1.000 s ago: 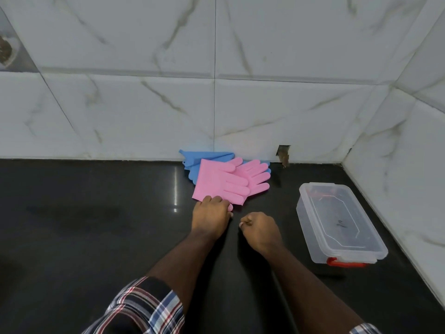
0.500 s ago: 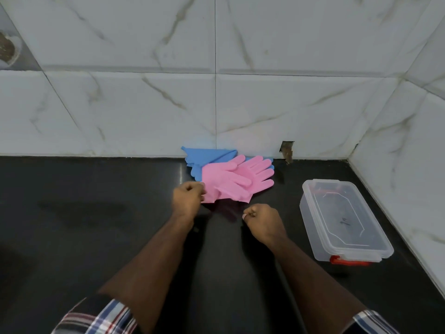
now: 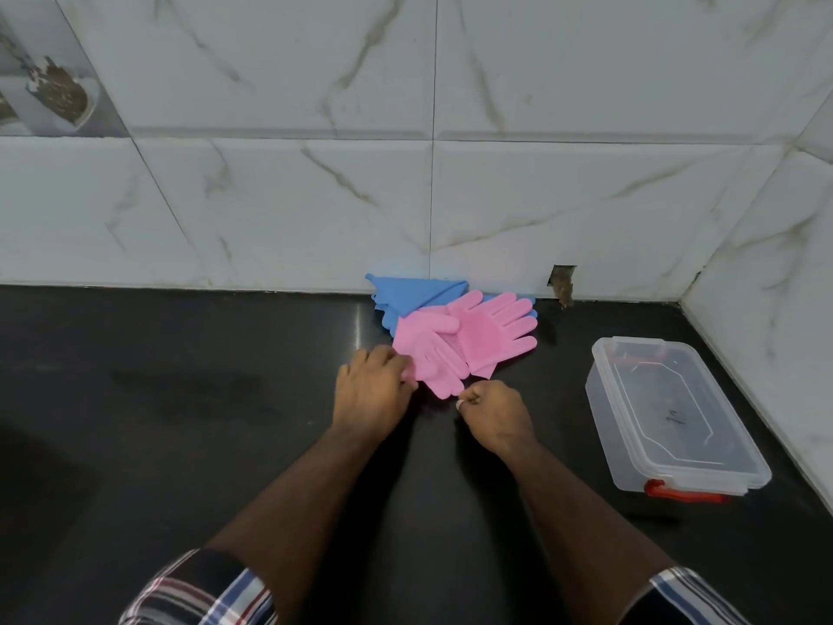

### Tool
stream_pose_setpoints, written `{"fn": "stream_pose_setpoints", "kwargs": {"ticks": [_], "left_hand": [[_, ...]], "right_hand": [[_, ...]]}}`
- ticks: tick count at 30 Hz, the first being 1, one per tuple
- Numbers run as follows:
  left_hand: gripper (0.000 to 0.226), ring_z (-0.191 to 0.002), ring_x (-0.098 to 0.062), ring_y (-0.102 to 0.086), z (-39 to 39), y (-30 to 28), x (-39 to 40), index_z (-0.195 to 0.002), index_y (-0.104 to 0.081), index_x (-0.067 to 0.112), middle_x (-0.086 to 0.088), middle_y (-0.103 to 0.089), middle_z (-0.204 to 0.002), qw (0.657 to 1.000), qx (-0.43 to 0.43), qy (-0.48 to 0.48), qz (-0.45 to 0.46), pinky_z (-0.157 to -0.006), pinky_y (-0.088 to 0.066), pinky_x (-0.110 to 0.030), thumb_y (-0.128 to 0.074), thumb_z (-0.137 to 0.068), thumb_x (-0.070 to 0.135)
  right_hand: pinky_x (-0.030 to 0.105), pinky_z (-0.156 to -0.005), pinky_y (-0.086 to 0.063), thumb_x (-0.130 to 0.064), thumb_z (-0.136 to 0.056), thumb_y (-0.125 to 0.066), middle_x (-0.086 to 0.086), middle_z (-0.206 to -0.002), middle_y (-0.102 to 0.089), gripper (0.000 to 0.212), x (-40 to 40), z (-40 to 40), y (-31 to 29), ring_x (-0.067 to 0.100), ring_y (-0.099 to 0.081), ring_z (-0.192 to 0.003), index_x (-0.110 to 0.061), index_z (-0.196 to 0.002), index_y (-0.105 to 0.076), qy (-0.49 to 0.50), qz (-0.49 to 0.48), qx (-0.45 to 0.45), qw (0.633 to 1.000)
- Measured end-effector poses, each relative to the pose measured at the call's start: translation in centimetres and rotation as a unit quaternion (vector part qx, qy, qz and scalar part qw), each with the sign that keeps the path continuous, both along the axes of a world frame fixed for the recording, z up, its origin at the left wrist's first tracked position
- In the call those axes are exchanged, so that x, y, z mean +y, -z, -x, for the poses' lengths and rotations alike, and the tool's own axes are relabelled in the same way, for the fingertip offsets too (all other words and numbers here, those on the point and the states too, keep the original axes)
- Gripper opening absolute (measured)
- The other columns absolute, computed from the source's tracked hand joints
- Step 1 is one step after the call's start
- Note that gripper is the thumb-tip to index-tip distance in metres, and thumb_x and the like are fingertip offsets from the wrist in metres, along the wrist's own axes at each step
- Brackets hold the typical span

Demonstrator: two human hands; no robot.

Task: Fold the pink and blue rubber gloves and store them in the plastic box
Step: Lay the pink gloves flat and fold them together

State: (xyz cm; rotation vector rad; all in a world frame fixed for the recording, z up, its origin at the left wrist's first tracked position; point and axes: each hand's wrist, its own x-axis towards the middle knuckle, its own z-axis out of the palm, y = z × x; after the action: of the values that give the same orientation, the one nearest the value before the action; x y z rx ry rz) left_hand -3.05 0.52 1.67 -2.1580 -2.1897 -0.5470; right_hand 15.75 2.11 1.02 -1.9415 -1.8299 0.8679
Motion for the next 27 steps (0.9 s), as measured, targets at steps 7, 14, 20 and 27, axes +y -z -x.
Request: {"fn": "stream_pose_setpoints", "kwargs": {"ticks": [7, 14, 20, 27], "left_hand": [[0.020, -0.095, -0.025, -0.062, -1.6, -1.4, 1.8, -0.104, -0.070, 0.024, 0.001, -0.070, -0.101, 0.999, -0.035, 0.002, 0.023, -0.075, -0.044, -0.032, -0.052, -0.097, 0.029], [0.023, -0.103, -0.016, -0.069, 0.1, -7.9, 2.7, -0.112, -0.075, 0.023, 0.004, -0.075, -0.111, 0.965, -0.255, -0.011, -0.062, -0.090, -0.051, -0.029, -0.061, -0.094, 0.023], [0.015, -0.094, 0.002, -0.068, 1.4, -14.0, 1.9, -0.096, -0.079, 0.023, 0.023, -0.073, -0.091, 0.908, -0.398, 0.058, -0.114, -0.085, -0.048, -0.012, -0.068, -0.090, 0.014], [0.019, -0.084, -0.014, -0.069, 2.5, -18.4, -0.3, -0.090, -0.076, 0.019, 0.004, -0.075, -0.084, 0.822, -0.546, 0.161, -0.039, -0.079, -0.057, -0.030, -0.063, -0.095, 0.005]], "right_hand": [[0.028, -0.078, -0.052, -0.029, -0.089, -0.063, -0.004, -0.091, -0.073, 0.014, -0.2, -0.7, -0.5, 0.013, -0.066, -0.083, -0.021, -0.095, -0.074, 0.001, 0.004, 0.009, 1.000], [0.033, -0.088, -0.053, -0.025, -0.090, -0.065, -0.004, -0.094, -0.074, 0.012, 0.7, -1.6, -4.1, 0.013, -0.066, -0.088, -0.020, -0.094, -0.075, 0.041, -0.058, 0.064, 0.995], [0.028, -0.092, -0.049, -0.018, -0.091, -0.063, -0.002, -0.110, -0.074, 0.024, 1.1, -1.2, -8.8, 0.013, -0.065, -0.097, -0.016, -0.112, -0.074, 0.026, -0.139, 0.134, 0.981], [0.005, -0.071, -0.042, -0.007, -0.085, -0.070, -0.012, -0.121, -0.062, 0.050, 0.5, -0.3, -13.9, -0.004, -0.057, -0.079, -0.025, -0.131, -0.060, -0.085, -0.190, 0.214, 0.954]]}}
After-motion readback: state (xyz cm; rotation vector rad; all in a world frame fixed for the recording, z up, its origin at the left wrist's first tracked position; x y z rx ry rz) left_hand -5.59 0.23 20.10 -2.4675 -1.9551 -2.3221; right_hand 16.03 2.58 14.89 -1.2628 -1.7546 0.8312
